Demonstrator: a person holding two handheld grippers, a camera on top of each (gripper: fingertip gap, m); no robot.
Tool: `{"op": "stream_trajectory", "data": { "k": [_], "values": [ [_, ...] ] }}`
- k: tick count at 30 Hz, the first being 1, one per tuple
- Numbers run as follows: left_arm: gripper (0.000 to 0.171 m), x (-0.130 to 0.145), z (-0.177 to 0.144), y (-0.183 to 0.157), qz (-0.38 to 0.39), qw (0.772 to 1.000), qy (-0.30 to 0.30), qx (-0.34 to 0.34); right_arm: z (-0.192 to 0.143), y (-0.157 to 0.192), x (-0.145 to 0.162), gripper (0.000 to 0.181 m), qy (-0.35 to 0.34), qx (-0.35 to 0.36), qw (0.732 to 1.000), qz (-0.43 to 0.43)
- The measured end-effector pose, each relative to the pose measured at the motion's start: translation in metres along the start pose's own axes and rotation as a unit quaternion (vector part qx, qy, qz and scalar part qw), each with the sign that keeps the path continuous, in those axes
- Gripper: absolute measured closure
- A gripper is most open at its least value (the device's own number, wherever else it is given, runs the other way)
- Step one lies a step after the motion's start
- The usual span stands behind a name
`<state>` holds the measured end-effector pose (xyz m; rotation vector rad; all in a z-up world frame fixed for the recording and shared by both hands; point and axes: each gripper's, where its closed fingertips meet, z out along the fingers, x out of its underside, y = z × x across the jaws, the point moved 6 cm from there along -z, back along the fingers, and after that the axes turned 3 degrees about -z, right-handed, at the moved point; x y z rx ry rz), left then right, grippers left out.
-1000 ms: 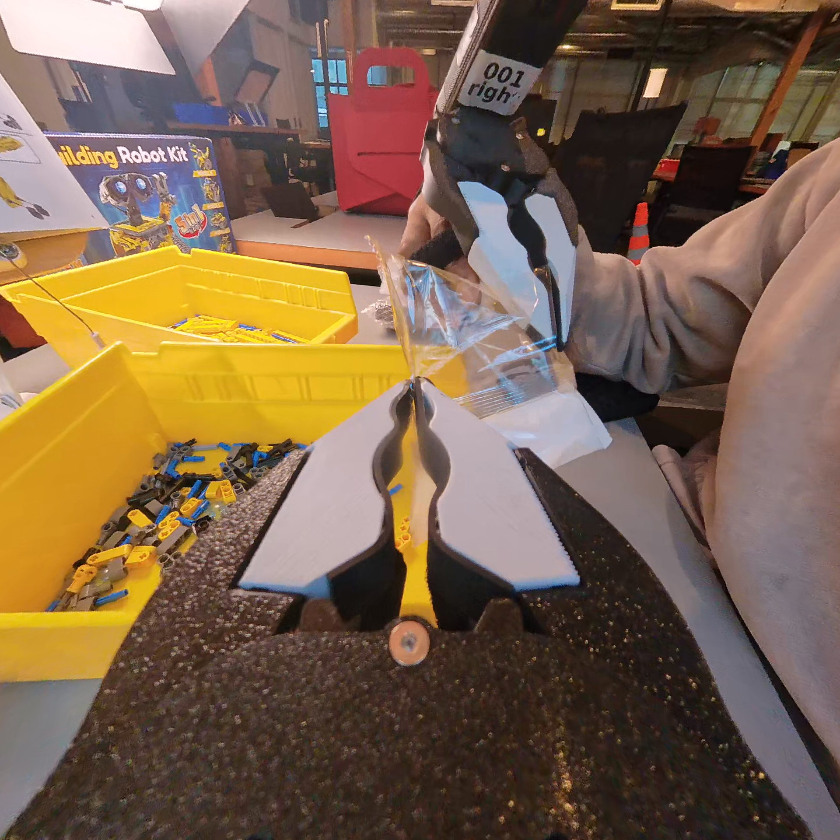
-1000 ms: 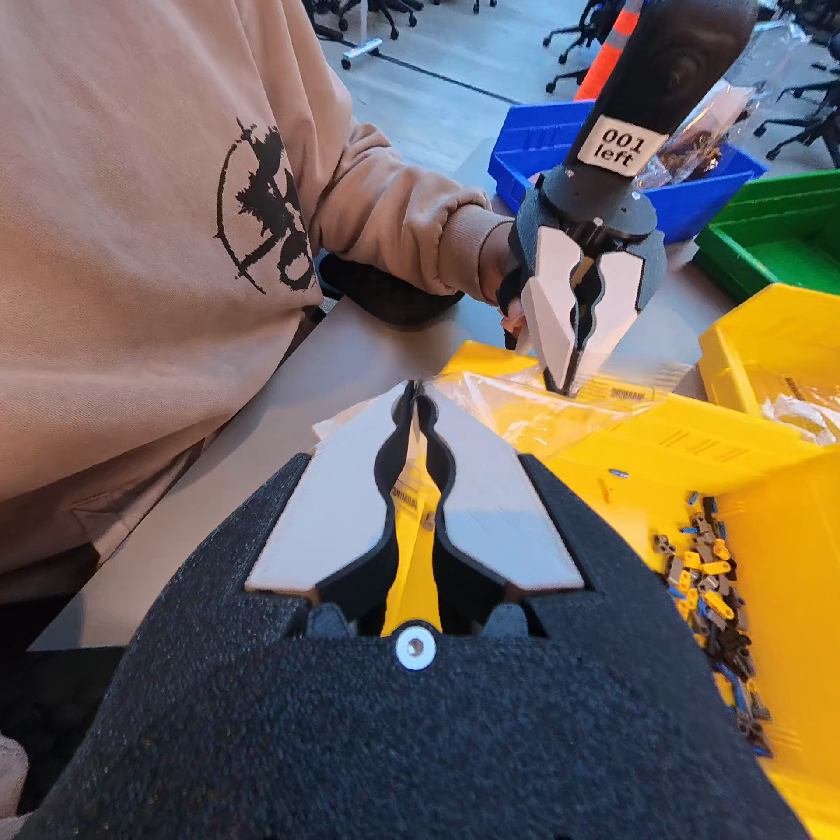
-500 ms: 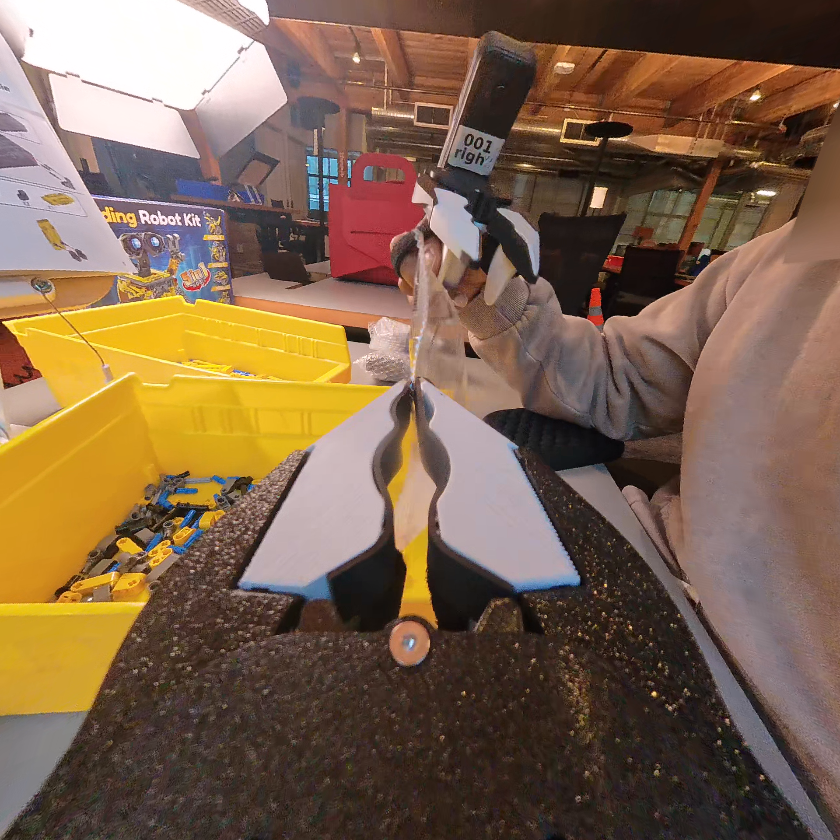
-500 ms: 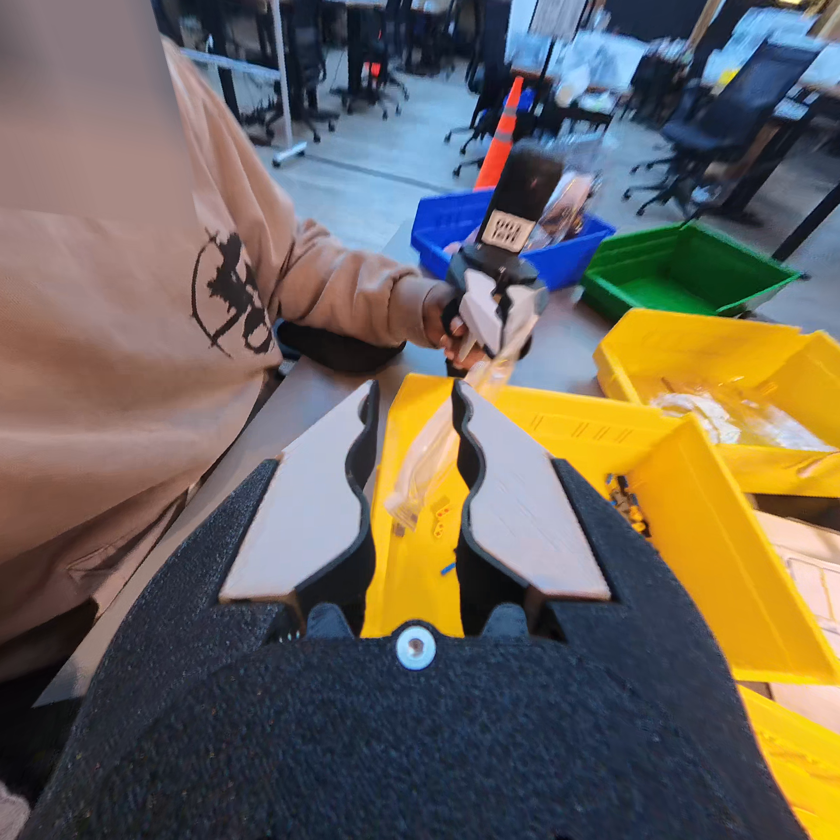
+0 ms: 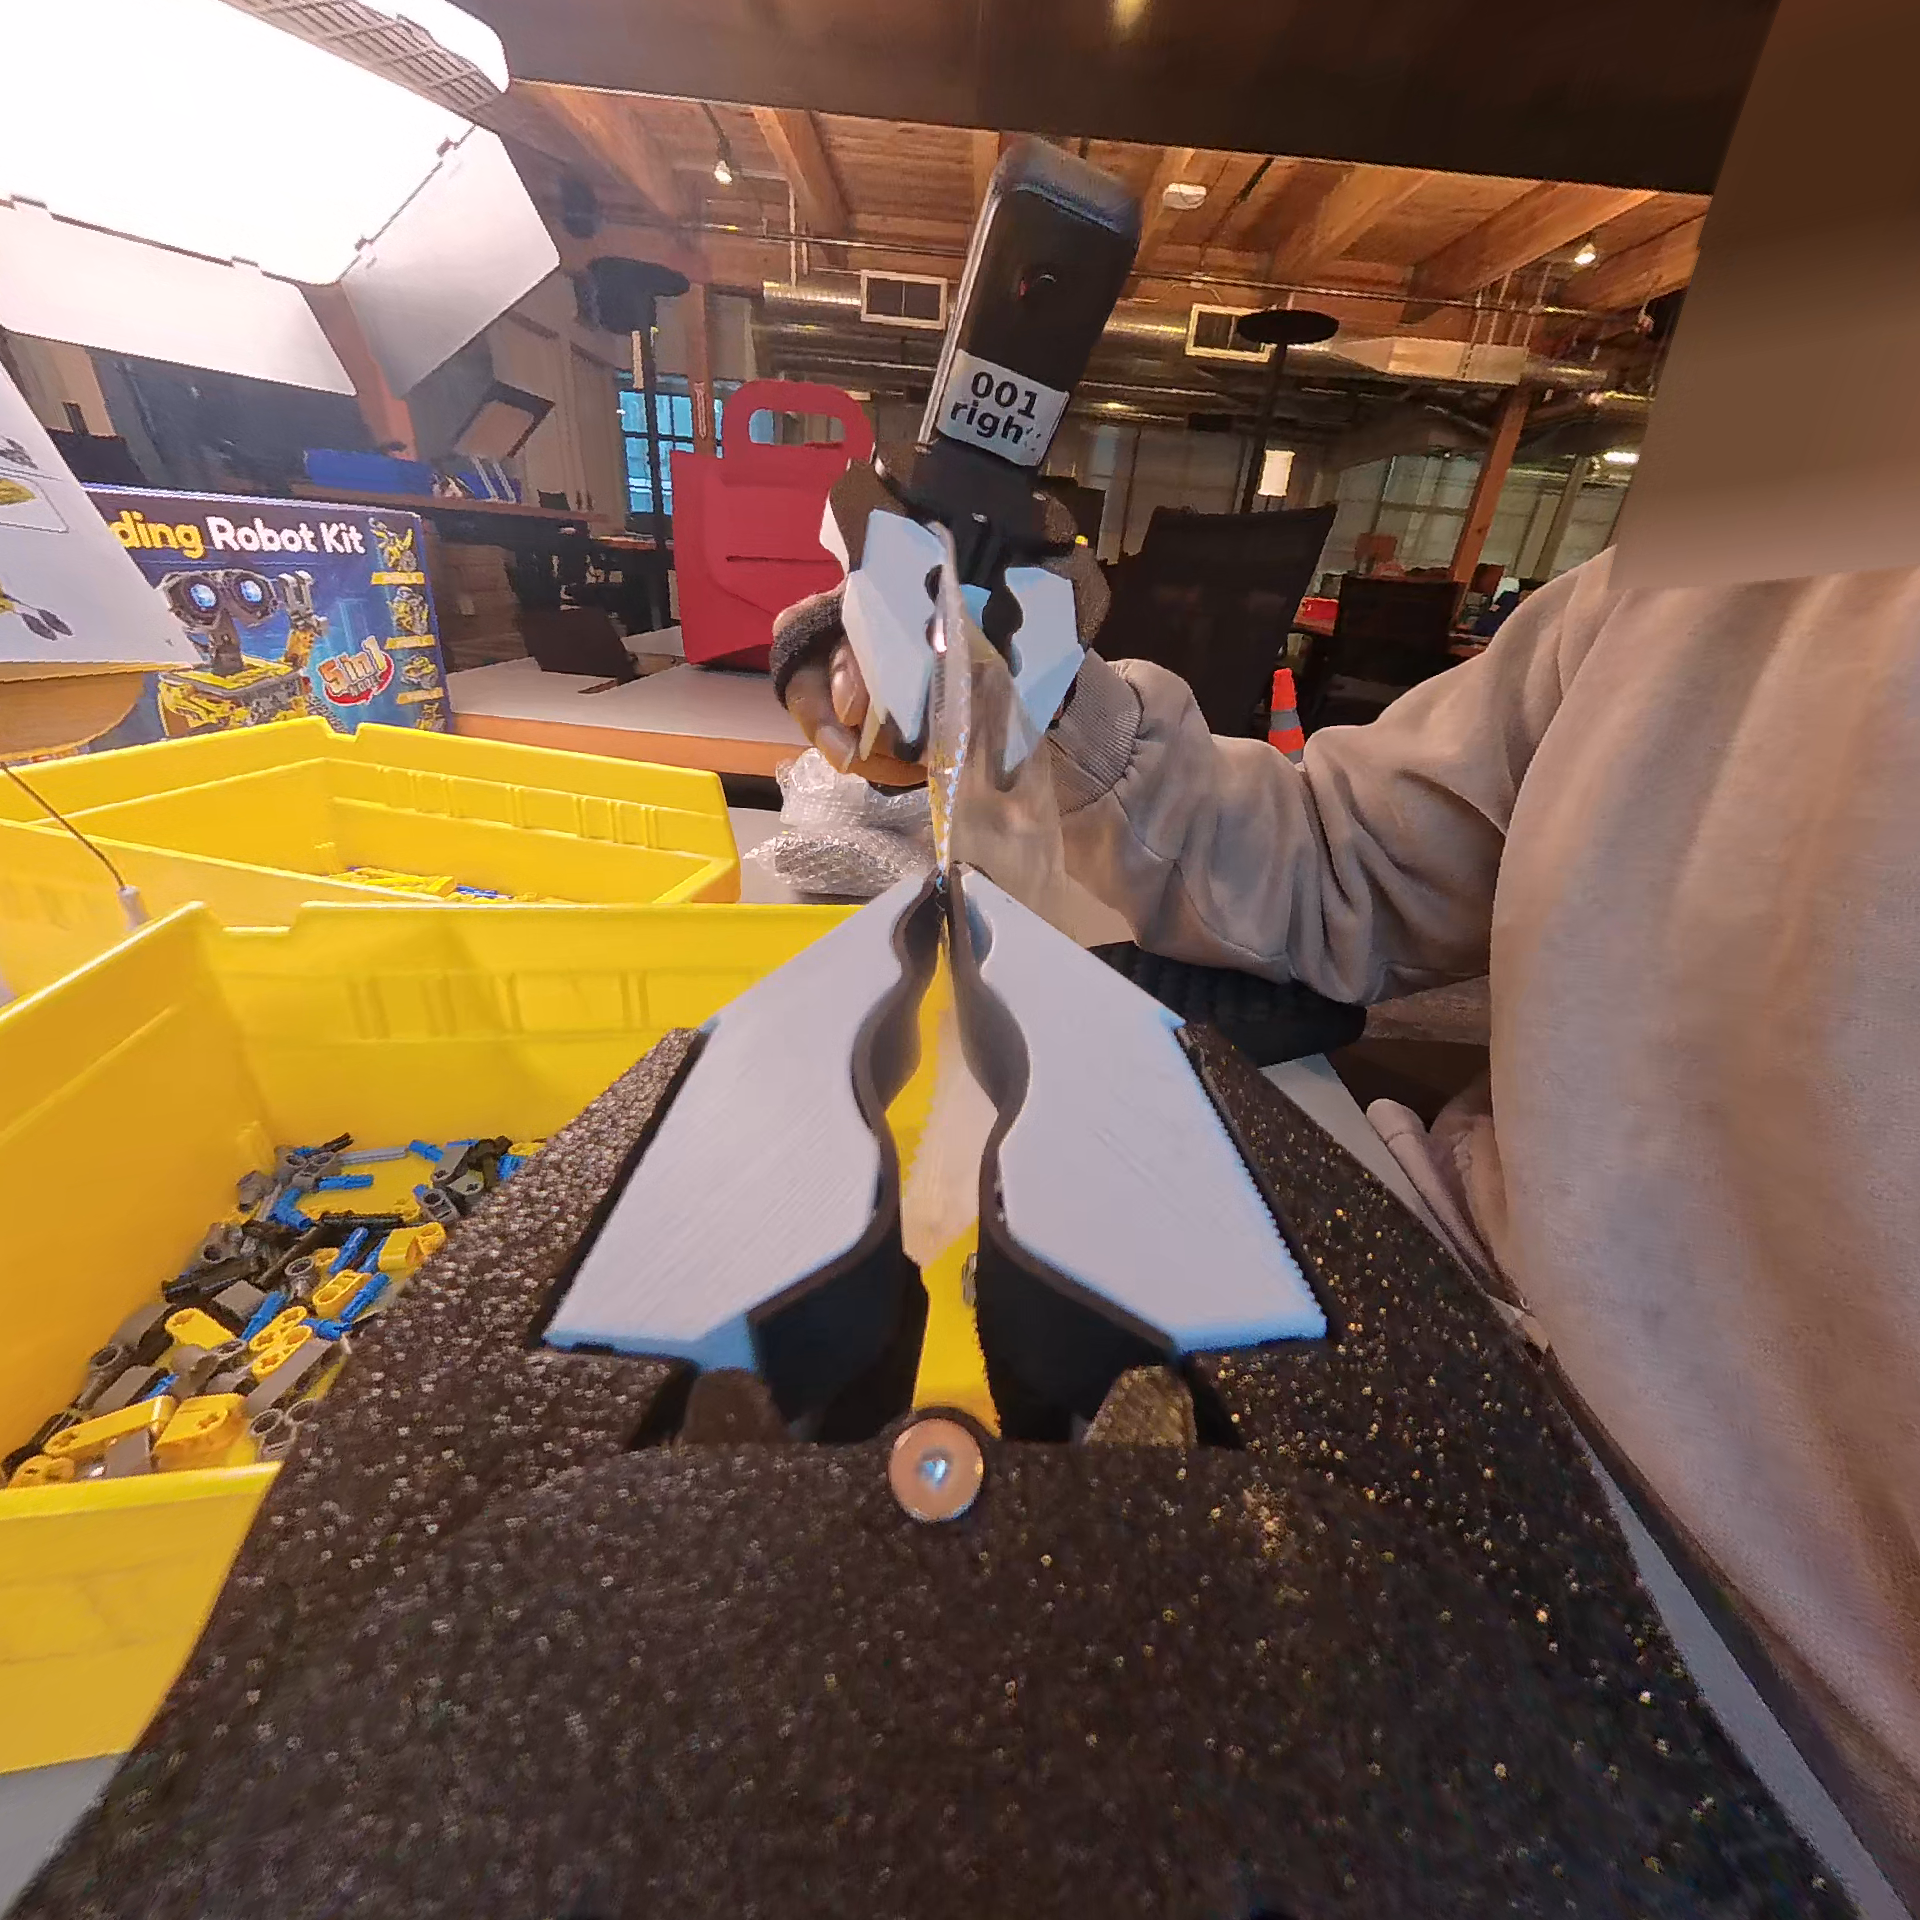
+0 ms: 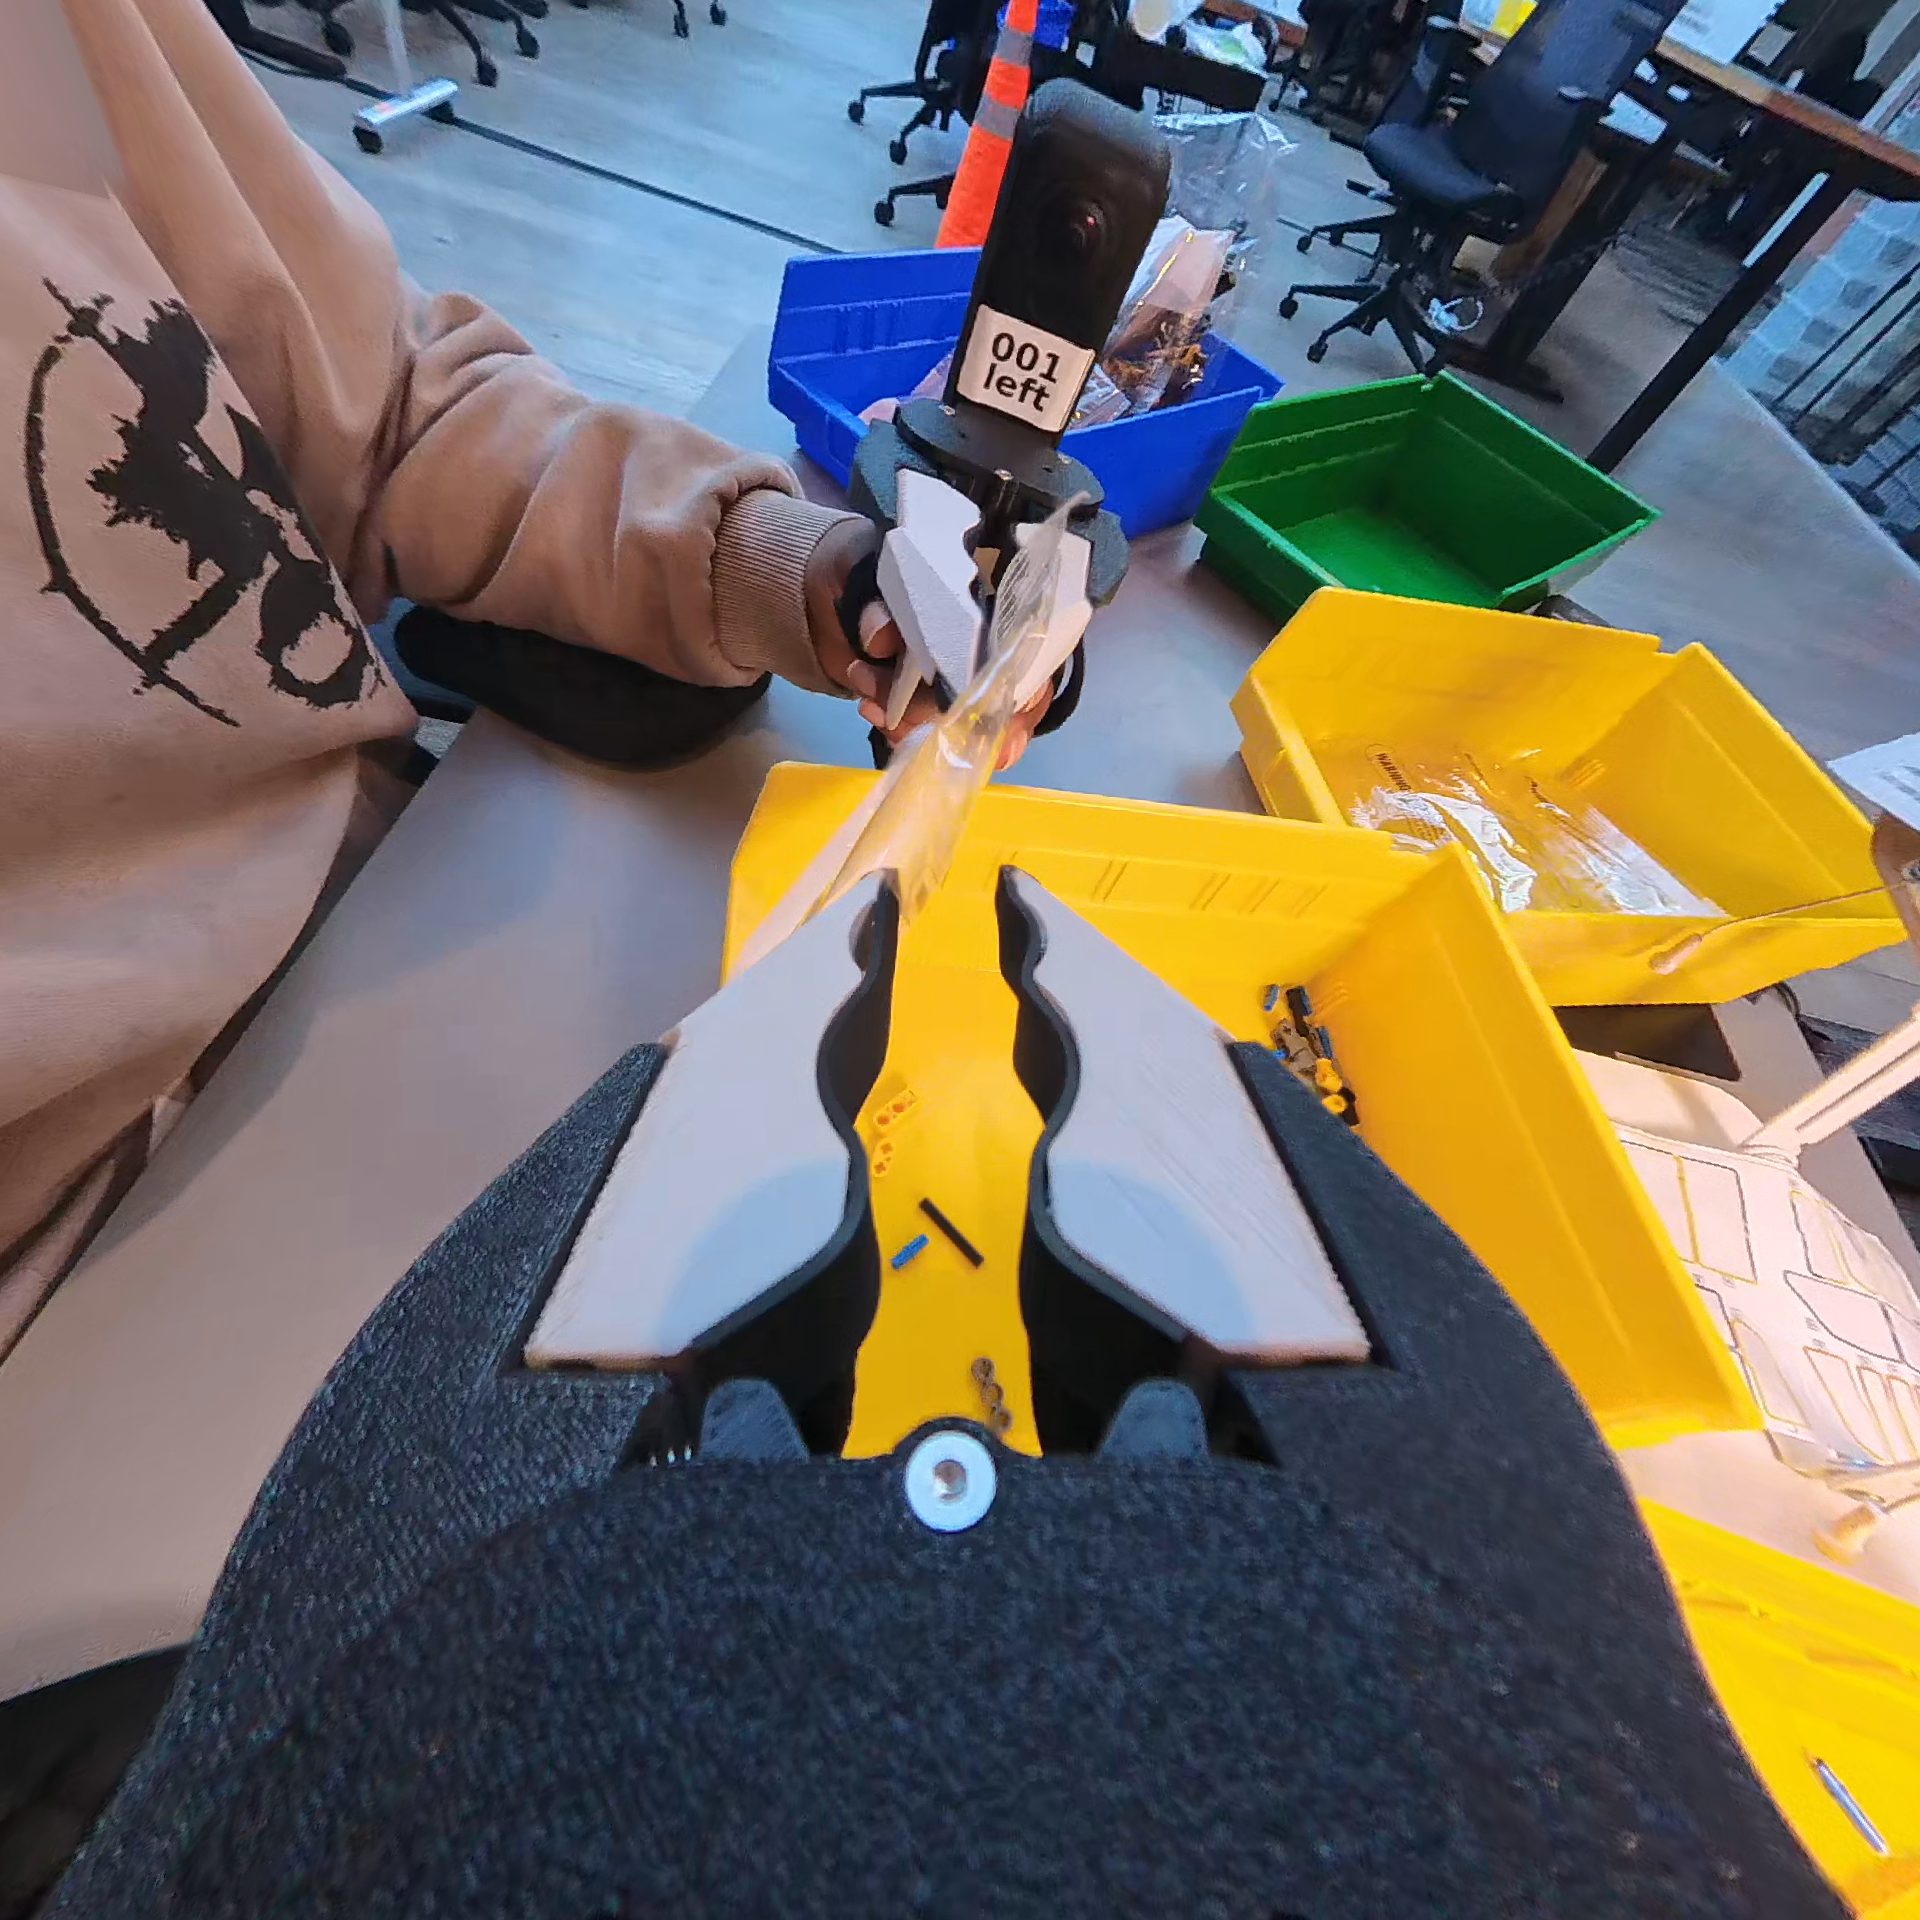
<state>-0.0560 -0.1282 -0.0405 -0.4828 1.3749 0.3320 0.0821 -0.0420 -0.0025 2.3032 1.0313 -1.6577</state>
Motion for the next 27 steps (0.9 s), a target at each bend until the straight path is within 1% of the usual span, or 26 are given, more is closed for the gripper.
{"op": "stream_trajectory", "data": {
  "k": [1,3,5,6,9,11,13,14,16,18,20,22,24,27],
  "values": [
    [0.171,0.0,0.001,-0.001,-0.002,1.0,0.001,0.002,0.002,-0.001,-0.001,0.165,-0.001,0.007,1.0,-0.003],
    [0.171,0.003,0.002,0.002,-0.008,1.0,0.014,-0.009,0.005,-0.002,-0.004,0.178,-0.012,0.02,1.0,-0.015],
    [0.171,0.004,0.002,0.01,-0.004,0.998,0.027,-0.057,0.006,-0.006,-0.007,0.181,-0.013,0.045,0.999,-0.023],
    [0.168,0.002,0.001,0.015,-0.002,0.996,0.032,-0.084,0.006,-0.009,-0.007,0.181,-0.006,0.061,0.998,-0.018],
    [0.155,-0.013,-0.013,0.034,0.021,0.979,0.043,-0.199,0.0,-0.027,-0.006,0.181,0.018,0.146,0.989,0.002],
    [0.154,-0.032,-0.016,0.035,0.028,0.972,0.029,-0.231,-0.005,-0.04,-0.003,0.181,0.043,0.22,0.975,0.01],
    [0.153,-0.045,-0.003,0.031,-0.002,0.976,0.022,-0.218,-0.006,-0.049,-0.002,0.181,0.052,0.276,0.959,0.026],
    [0.151,-0.046,0.008,0.031,-0.026,0.977,0.027,-0.211,-0.004,-0.051,-0.002,0.181,0.047,0.3,0.952,0.038],
    [0.145,-0.042,0.03,0.035,-0.069,0.975,0.038,-0.208,0.001,-0.055,-0.001,0.181,0.05,0.332,0.94,0.056],
    [0.142,-0.037,0.049,0.04,-0.106,0.974,0.038,-0.196,0.003,-0.056,0.001,0.181,0.065,0.363,0.929,0.045],
    [0.139,-0.035,0.061,0.046,-0.127,0.972,0.042,-0.192,0.004,-0.056,0.001,0.181,0.074,0.38,0.921,0.034],
    [0.137,-0.037,0.066,0.05,-0.137,0.972,0.021,-0.192,0.006,-0.055,0.001,0.181,0.082,0.385,0.919,0.024],
    [0.139,-0.039,0.069,0.053,-0.153,0.972,0.016,-0.18,0.004,-0.056,0.0,0.181,0.086,0.397,0.913,0.015],
    [0.144,-0.039,0.069,0.053,-0.163,0.973,0.012,-0.164,0.003,-0.056,0.0,0.181,0.074,0.39,0.917,0.025]
  ]
}}
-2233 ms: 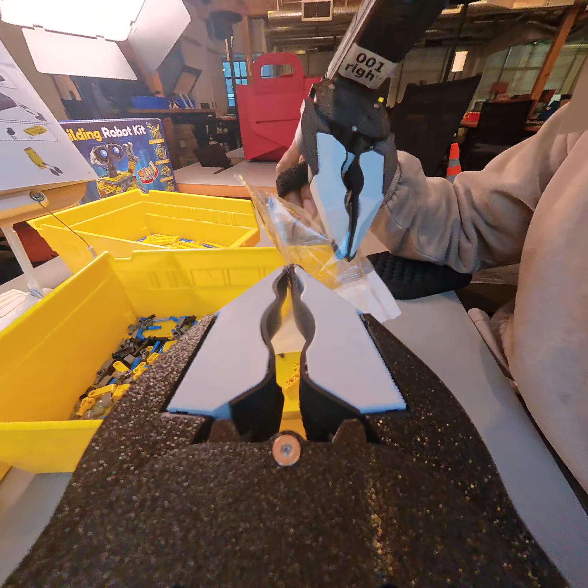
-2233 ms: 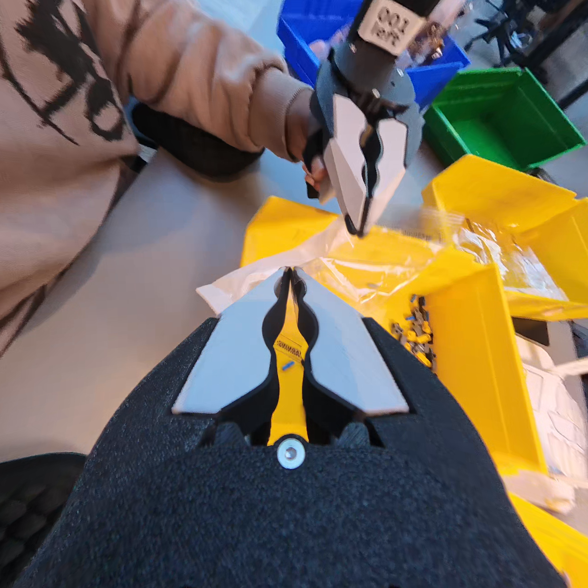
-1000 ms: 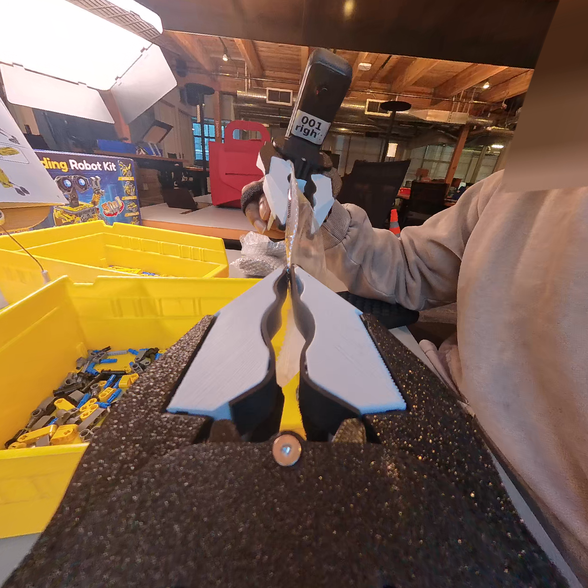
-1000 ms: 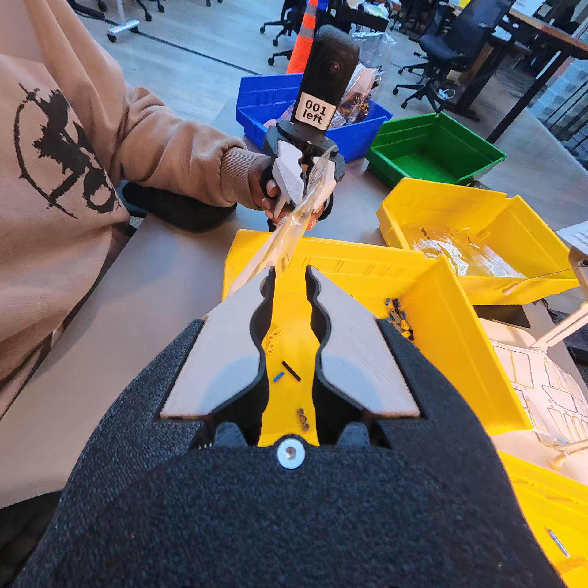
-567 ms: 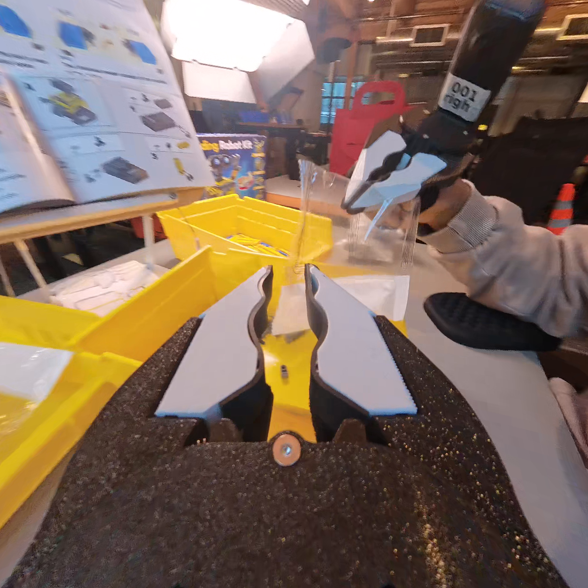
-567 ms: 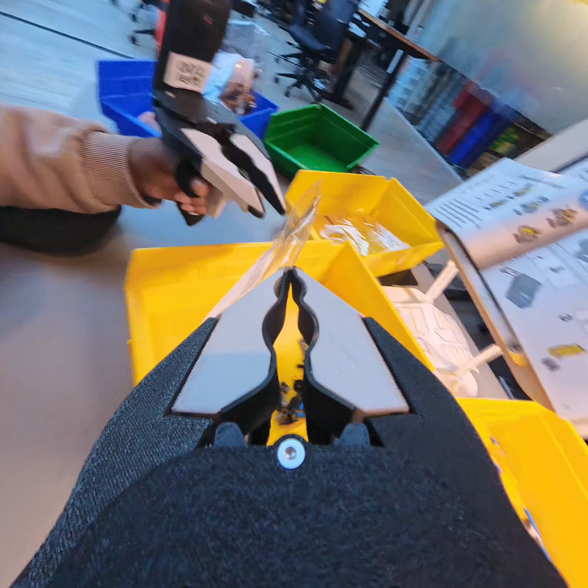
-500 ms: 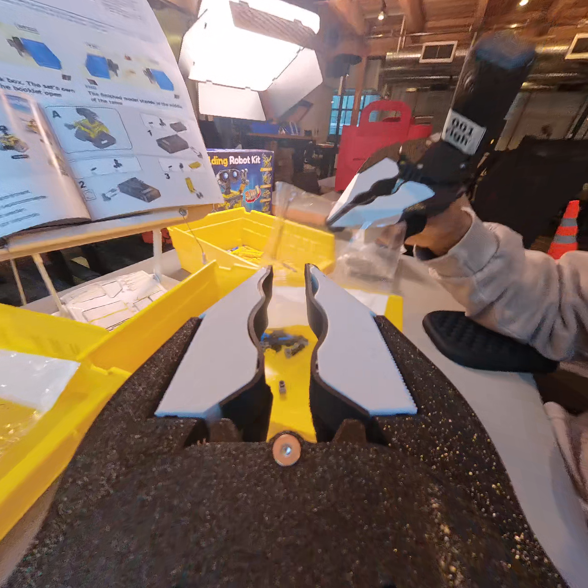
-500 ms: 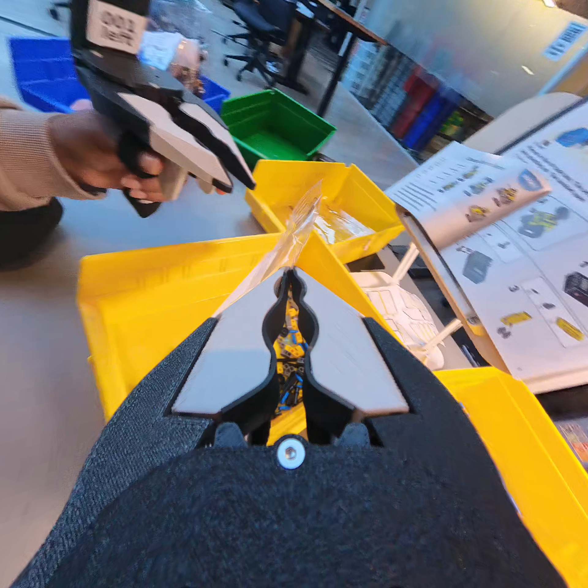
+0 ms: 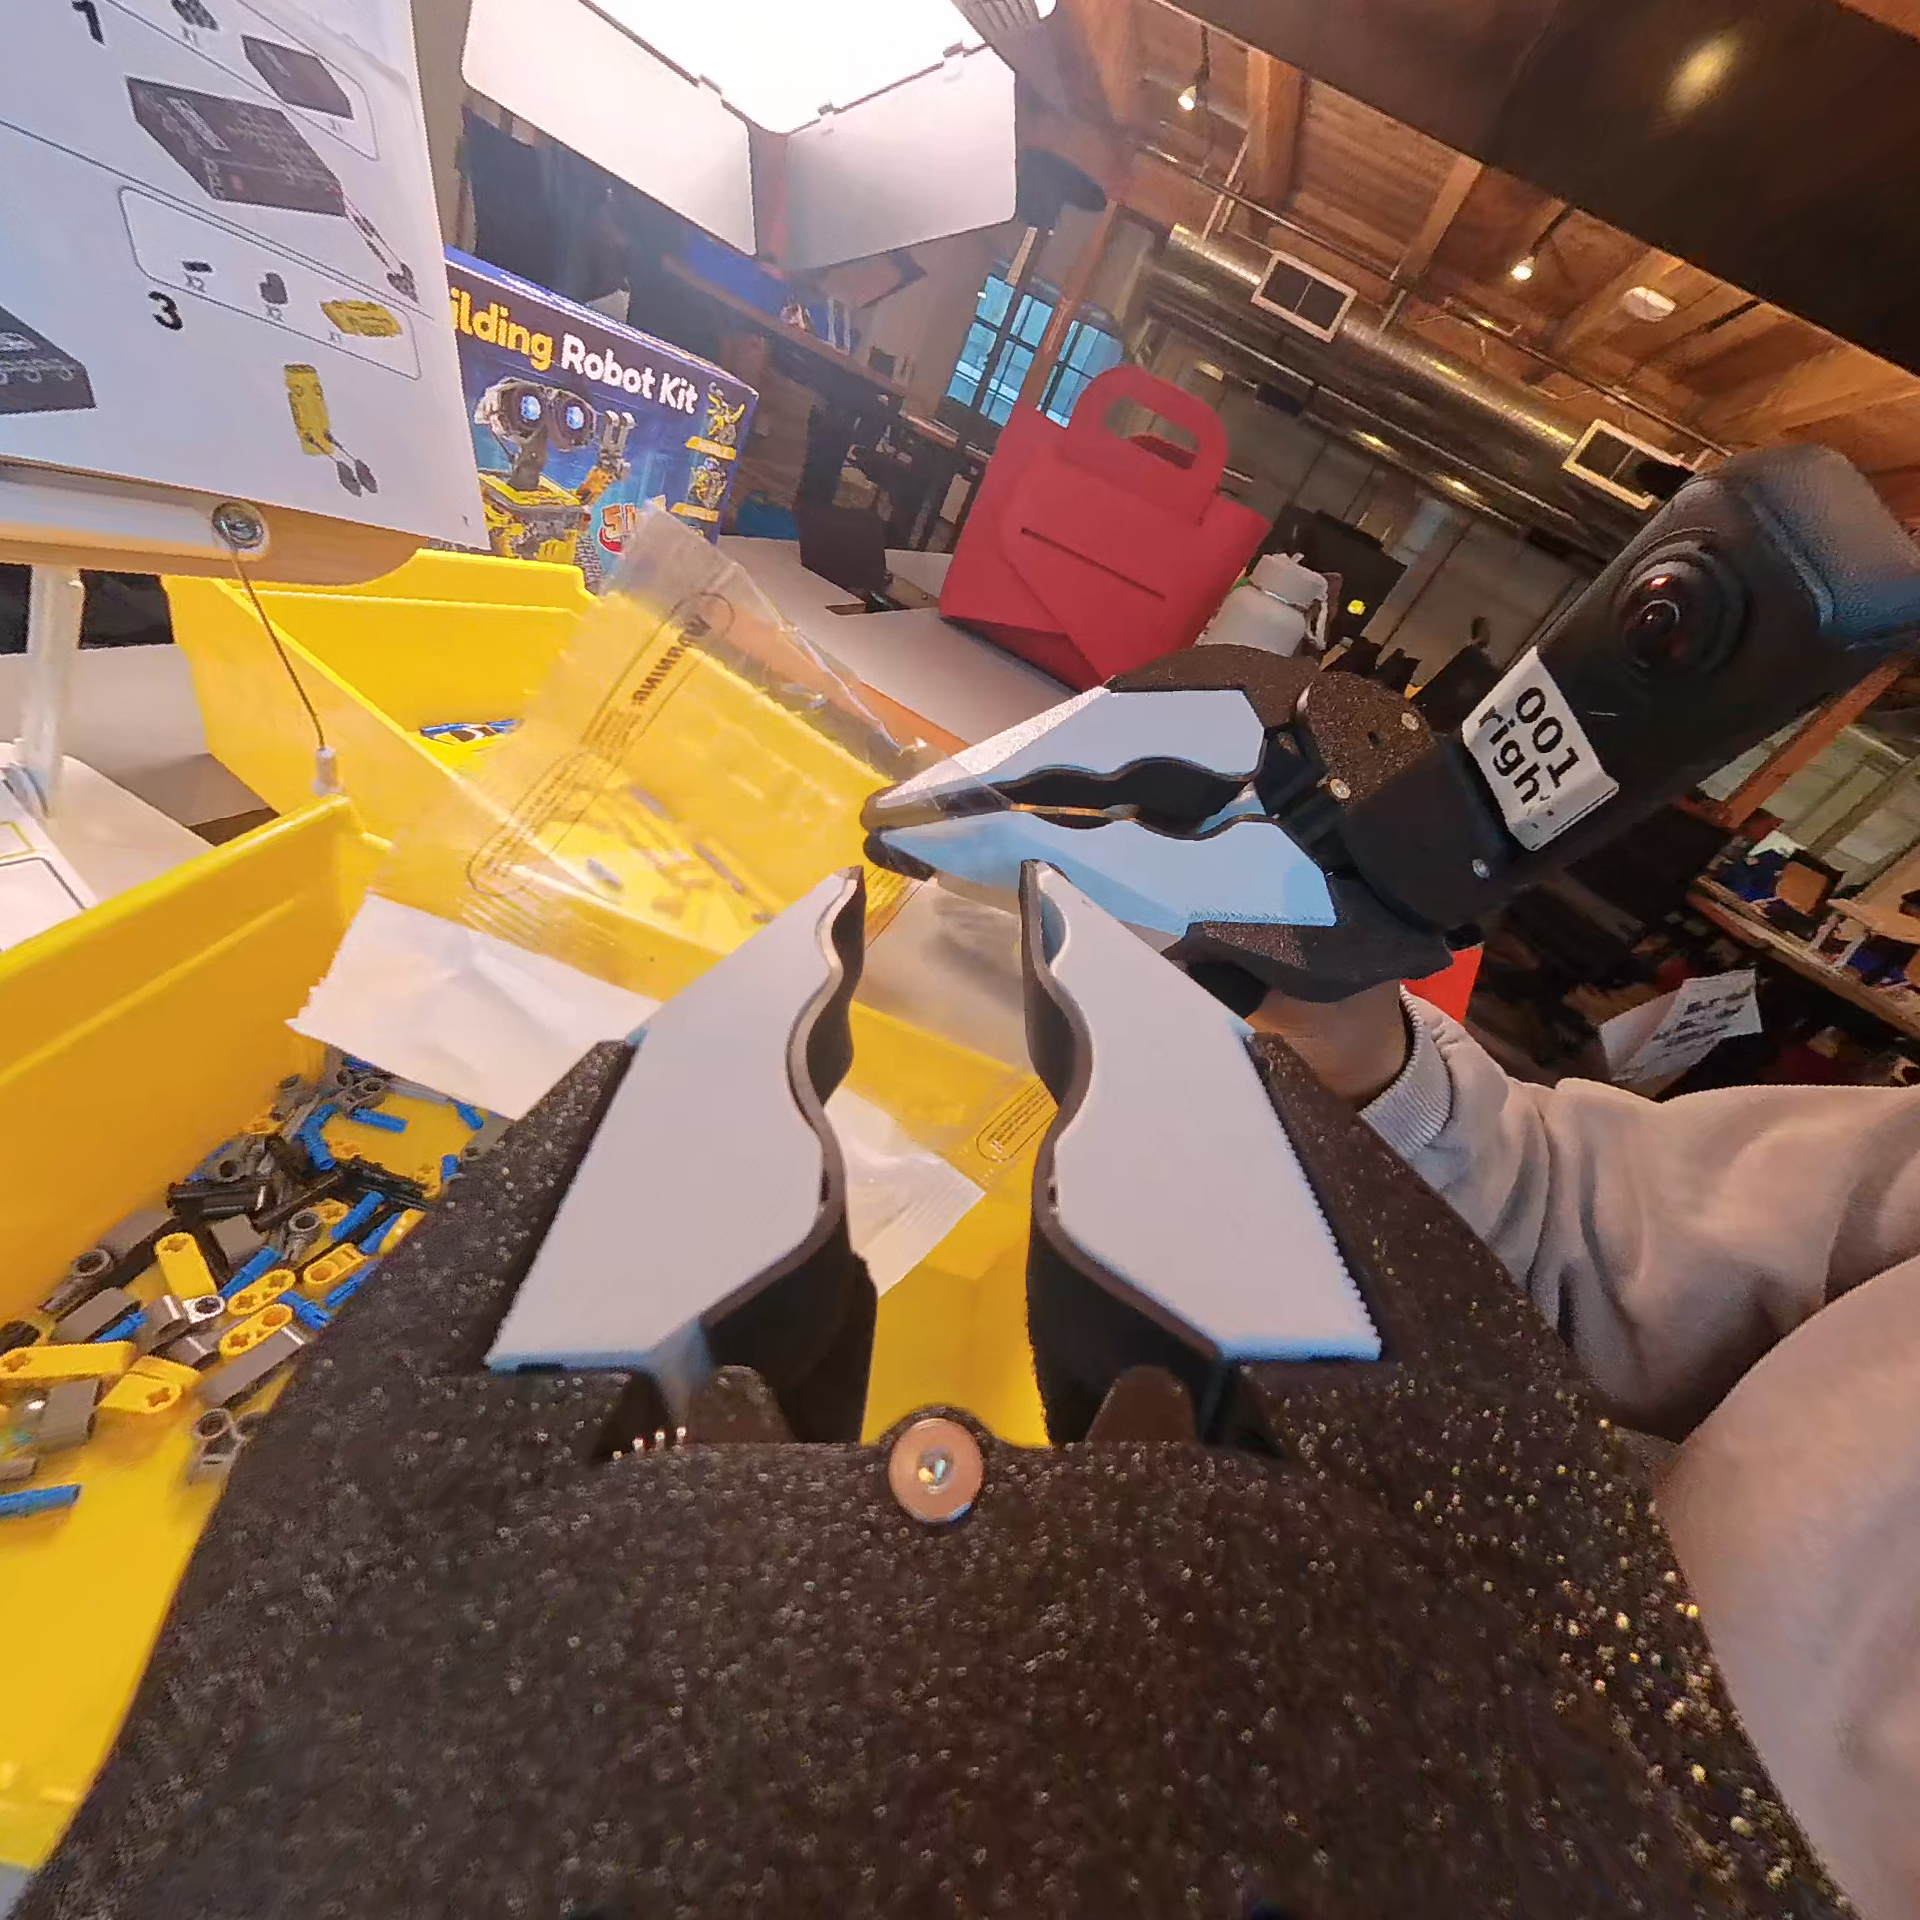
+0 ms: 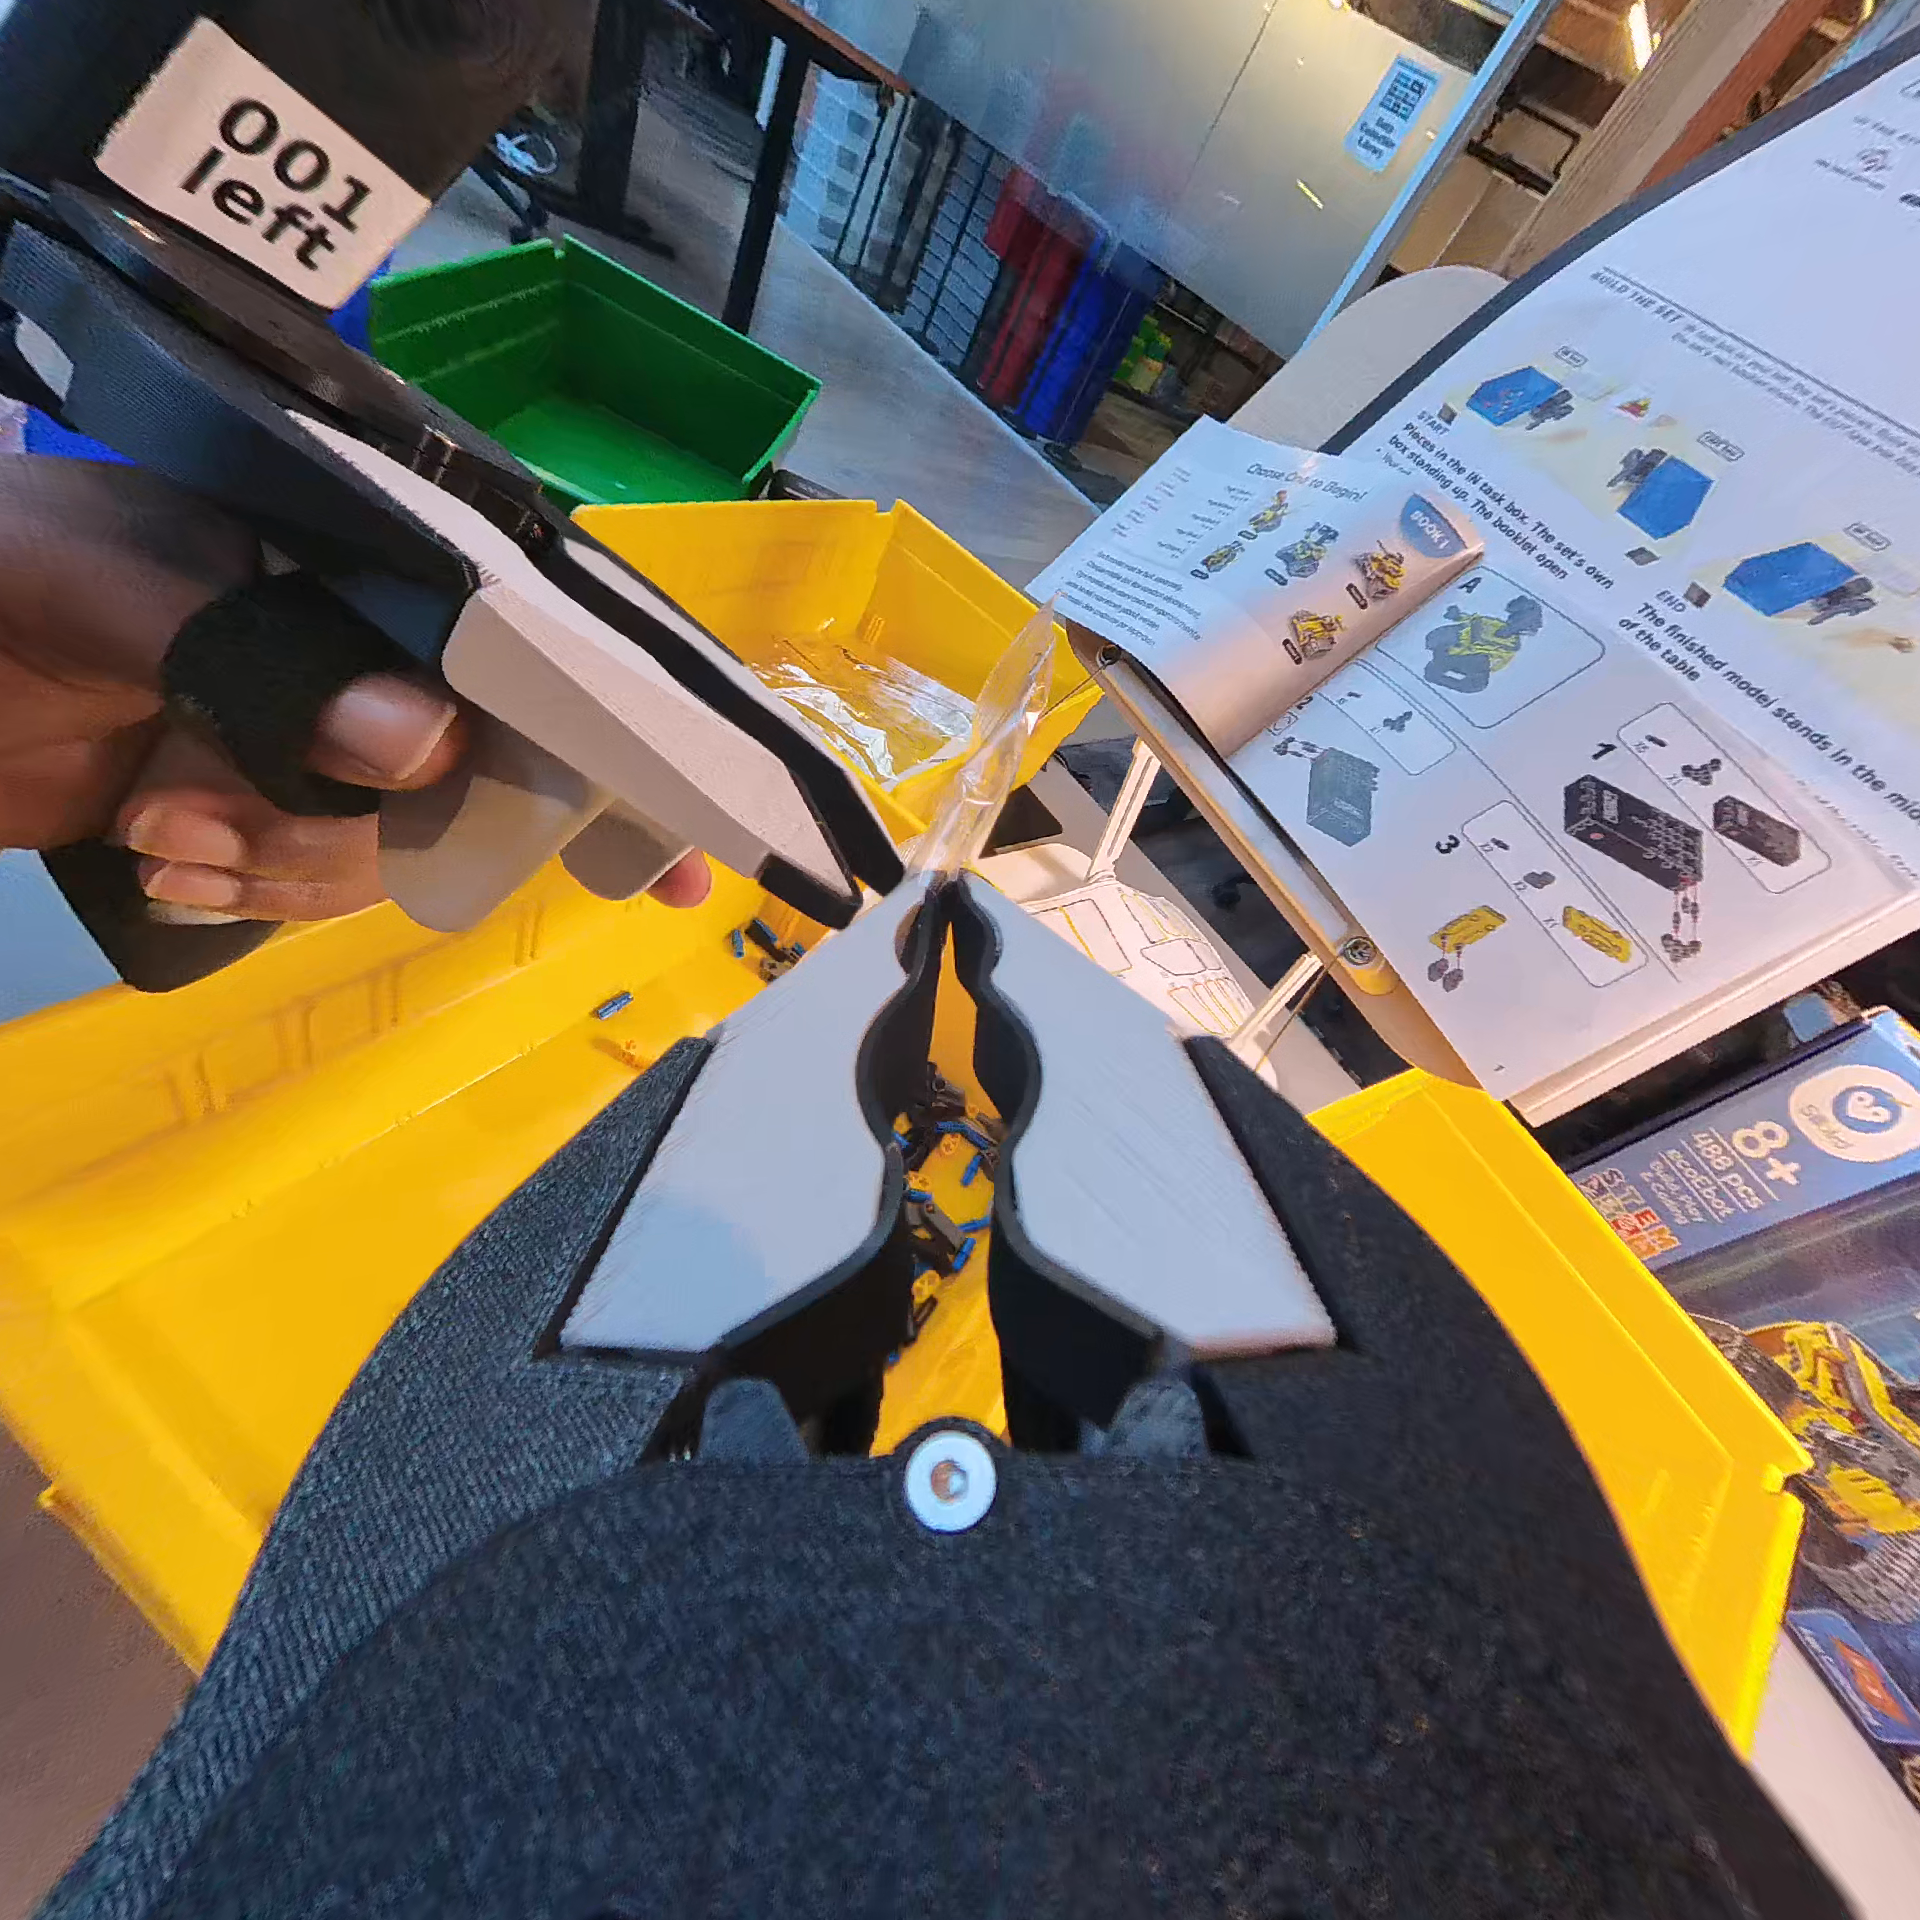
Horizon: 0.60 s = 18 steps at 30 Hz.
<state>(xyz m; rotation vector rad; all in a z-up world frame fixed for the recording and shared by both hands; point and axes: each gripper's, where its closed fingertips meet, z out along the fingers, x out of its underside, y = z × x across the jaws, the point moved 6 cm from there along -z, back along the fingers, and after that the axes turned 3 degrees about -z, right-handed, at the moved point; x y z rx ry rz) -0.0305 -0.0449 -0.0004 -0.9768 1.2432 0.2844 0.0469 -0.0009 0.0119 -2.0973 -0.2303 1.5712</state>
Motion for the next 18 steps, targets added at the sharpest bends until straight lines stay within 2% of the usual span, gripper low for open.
{"op": "stream_trajectory", "data": {
  "k": [4,5,8,14,18],
  "values": [
    [0.153,-0.001,-0.002,0.003,-0.027,0.999,-0.011,0.017,0.001,0.002,-0.001,0.181,-0.012,0.004,1.0,-0.011],
    [0.161,-0.002,-0.003,0.003,-0.03,0.999,-0.016,0.021,0.0,0.002,-0.002,0.181,-0.024,0.003,1.0,-0.013],
    [0.171,-0.003,-0.008,0.005,-0.014,1.0,-0.01,0.025,0.0,0.005,-0.005,0.181,-0.03,-0.006,0.999,-0.022],
    [0.171,-0.003,-0.016,0.001,0.026,0.998,0.023,0.056,-0.001,0.002,-0.003,0.181,-0.032,-0.035,0.999,-0.001],
    [0.171,-0.003,-0.019,-0.002,0.02,0.995,0.028,0.092,-0.002,-0.003,-0.001,0.181,-0.028,-0.025,0.999,0.017]
  ]
}}
